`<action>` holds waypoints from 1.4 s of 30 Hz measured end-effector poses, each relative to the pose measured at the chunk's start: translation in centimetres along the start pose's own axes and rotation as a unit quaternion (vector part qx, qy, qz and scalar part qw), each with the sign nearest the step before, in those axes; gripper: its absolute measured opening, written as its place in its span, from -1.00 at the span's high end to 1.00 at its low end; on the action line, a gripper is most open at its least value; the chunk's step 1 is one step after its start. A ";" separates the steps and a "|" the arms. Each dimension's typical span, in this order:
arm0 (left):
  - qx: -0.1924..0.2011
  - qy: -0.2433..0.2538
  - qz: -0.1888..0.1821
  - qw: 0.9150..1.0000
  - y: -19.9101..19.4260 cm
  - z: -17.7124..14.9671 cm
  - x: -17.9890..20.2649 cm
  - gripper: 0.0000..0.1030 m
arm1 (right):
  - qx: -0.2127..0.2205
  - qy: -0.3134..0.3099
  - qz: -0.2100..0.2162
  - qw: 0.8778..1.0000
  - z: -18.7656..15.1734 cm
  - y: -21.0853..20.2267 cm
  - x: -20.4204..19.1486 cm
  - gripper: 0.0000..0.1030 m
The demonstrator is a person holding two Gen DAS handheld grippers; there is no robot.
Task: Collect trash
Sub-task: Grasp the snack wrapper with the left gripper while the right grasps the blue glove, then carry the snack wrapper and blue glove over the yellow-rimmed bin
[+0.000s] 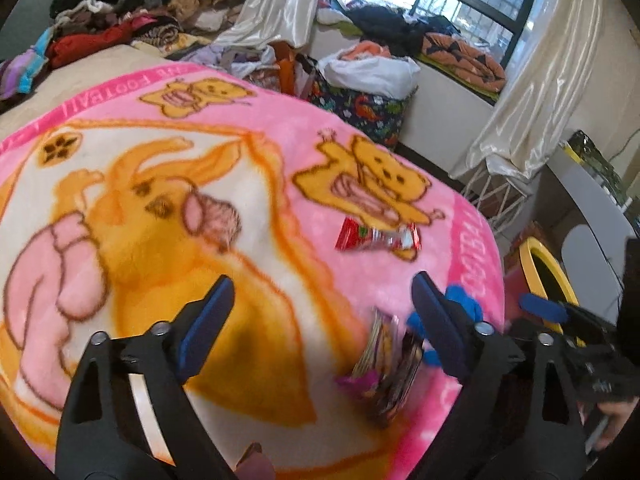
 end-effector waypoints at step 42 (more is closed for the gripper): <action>0.029 0.065 -0.049 0.996 -0.5 4.4 10.4 0.75 | 0.082 0.091 0.019 0.992 2.1 -8.2 6.5 0.83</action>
Point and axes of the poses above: each gripper's, at about its wrist camera, not at the fingertips, and y roughly the way its jaws point, x to its right, z to its top, the point moved 4 cm from there along y, roughly the way its jaws point, and after that the axes turned 10 degrees about y, right-handed, at the moved point
